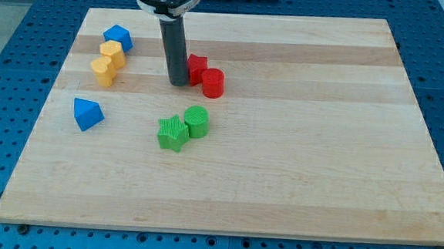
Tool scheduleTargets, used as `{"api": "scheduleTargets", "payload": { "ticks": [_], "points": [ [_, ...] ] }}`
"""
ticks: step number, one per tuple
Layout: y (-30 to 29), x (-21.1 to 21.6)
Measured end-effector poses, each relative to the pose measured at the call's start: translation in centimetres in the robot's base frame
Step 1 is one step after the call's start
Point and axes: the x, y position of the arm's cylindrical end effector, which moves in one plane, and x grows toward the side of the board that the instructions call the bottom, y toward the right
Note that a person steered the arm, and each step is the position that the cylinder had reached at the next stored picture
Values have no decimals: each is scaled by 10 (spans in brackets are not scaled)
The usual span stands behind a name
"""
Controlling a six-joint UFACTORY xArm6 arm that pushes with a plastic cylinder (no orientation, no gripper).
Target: Push the red blocks to the center
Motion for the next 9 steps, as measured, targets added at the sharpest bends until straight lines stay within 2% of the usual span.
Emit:
{"api": "scheduleTargets", "payload": {
  "ticks": [2,3,4,7,9],
  "points": [
    [-41,-1],
    [-53,-18],
    [-45,-47],
    [36,-32],
    [20,-93]
  ]
}}
